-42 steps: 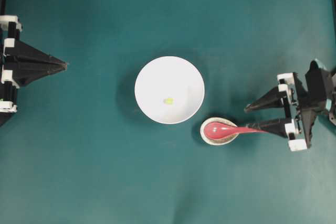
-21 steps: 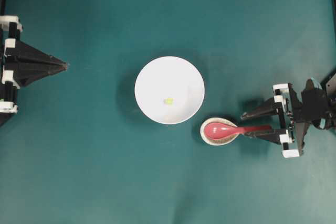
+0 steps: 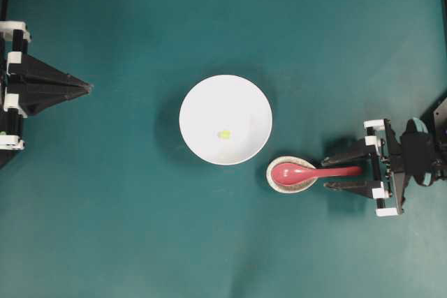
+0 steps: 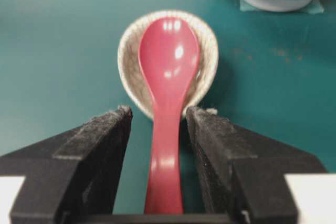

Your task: Scoop the yellow hexagonal prism block from the bowl with a spoon using the right arm.

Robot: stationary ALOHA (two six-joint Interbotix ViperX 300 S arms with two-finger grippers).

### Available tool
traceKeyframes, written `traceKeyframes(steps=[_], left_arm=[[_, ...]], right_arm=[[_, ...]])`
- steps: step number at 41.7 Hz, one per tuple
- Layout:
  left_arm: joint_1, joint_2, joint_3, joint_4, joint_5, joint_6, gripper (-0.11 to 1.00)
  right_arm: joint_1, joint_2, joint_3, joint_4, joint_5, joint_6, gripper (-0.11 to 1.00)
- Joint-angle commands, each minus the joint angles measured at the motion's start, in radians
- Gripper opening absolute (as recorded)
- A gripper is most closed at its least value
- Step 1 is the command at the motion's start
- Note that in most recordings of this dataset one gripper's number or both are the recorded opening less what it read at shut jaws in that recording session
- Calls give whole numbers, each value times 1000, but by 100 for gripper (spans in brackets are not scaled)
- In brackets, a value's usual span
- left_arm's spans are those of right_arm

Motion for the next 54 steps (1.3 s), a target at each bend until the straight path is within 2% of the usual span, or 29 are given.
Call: traceKeyframes(steps=[1,9,19,30,34,38,54], left_arm=[[2,12,-17,3,-8,-2,0],[2,20,-15,3,-8,0,0],[2,18,-15,3,-8,0,0],[2,18,-15,3,-8,0,0],[2,20,-15,3,-8,0,0],[2,20,-15,3,-6,0,0],[2,20,-15,3,-5,0,0]], right_arm=[[3,-9,-8,3,11,-11,52],[5,-6,-5,3,12,-25,52],[3,-8,-8,6,12,-26,46],[5,-8,-9,38,12,-26,45],[5,-8,-9,38,12,-26,37],[5,-8,-8,37,12,-26,23],[5,-61,-5,35,12,-26,22]])
